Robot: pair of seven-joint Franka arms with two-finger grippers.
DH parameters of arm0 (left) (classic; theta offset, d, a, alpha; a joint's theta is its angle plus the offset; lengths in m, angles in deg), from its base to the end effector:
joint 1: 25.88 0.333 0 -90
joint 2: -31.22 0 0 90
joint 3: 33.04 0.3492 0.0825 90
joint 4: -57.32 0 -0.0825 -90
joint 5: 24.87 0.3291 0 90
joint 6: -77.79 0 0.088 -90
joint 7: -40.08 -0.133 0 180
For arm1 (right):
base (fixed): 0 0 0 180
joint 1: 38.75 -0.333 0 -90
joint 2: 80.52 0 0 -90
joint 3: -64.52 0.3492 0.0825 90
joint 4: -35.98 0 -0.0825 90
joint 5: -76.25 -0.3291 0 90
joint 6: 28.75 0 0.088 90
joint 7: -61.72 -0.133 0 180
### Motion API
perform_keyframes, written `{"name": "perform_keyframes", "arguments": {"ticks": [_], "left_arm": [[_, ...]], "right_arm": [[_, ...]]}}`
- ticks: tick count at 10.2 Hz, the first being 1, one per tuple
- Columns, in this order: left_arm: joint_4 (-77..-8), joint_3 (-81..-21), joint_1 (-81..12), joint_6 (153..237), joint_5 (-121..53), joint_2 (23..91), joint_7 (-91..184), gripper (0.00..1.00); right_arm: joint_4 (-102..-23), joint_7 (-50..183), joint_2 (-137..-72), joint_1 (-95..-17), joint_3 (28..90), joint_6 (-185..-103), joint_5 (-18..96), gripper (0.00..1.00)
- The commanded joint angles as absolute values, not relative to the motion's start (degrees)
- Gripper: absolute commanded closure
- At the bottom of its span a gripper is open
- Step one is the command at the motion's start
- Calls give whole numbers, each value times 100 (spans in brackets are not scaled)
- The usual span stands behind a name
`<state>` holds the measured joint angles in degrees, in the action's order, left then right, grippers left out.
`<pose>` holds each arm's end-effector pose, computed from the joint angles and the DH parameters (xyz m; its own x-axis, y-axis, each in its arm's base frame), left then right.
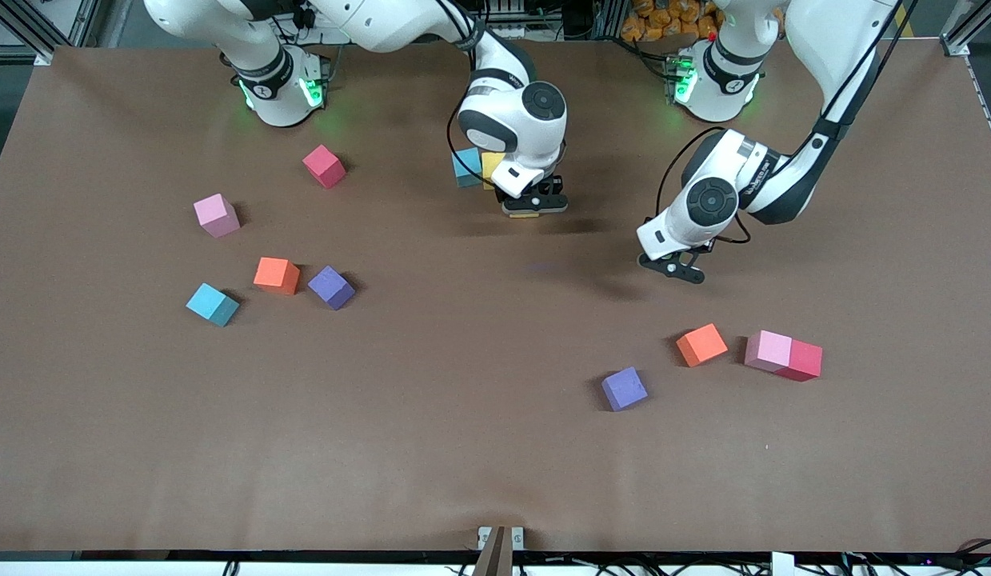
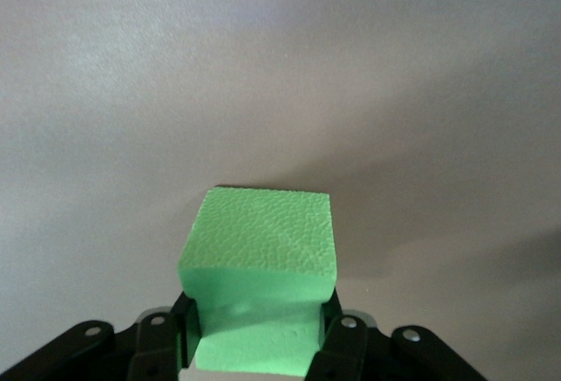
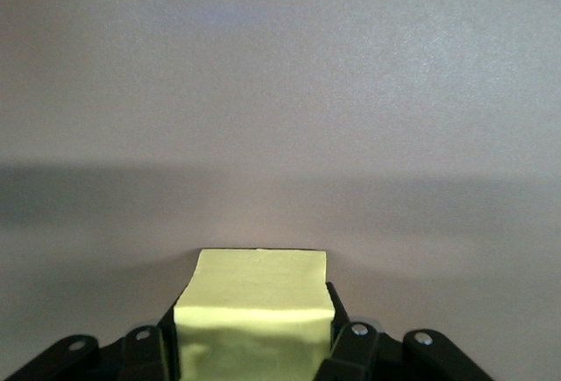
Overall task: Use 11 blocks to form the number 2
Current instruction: 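Hold the green cube and yellow cube above the table near the row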
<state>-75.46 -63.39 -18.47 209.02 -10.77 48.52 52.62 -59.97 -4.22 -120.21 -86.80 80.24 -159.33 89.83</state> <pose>0.4295 -0.1723 0.2615 0.9002 -0.3449 -0.2661 -0.3681 -0.9289 -0.0413 0.3198 0.5706 0.2438 0.9975 0.0660 -0.0255 0.0672 -0.9966 0.0487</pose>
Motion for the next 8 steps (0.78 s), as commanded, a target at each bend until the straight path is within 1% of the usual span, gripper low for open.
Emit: {"name": "perform_keyframes", "arguments": {"ticks": [1, 2, 3, 5, 6, 8], "left_arm": [[-7294, -6389, -1832, 20621, -1037, 4775, 5300, 55], [-7250, -6381, -1814, 20585, -1045, 4775, 5300, 55], [-7197, -6372, -1806, 20584, -1115, 4818, 5300, 55], [-7100, -6372, -1709, 20584, -1142, 4915, 5309, 55], [-7047, -6372, -1709, 20584, -1238, 4933, 5309, 55], [-6846, -6363, -1753, 20584, -1239, 5055, 5309, 56]], "right_arm": [[-6202, -587, -11858, -8718, 8008, -16015, 9111, 100], [-6202, -595, -11867, -8718, 8008, -16015, 9111, 99], [-6202, -665, -11867, -8718, 8008, -16023, 9111, 96], [-6202, -736, -11876, -8753, 8008, -16059, 9111, 95], [-6210, -736, -11876, -8762, 8008, -16059, 9111, 92], [-6211, -736, -11884, -8797, 8008, -16059, 9111, 92]]}}
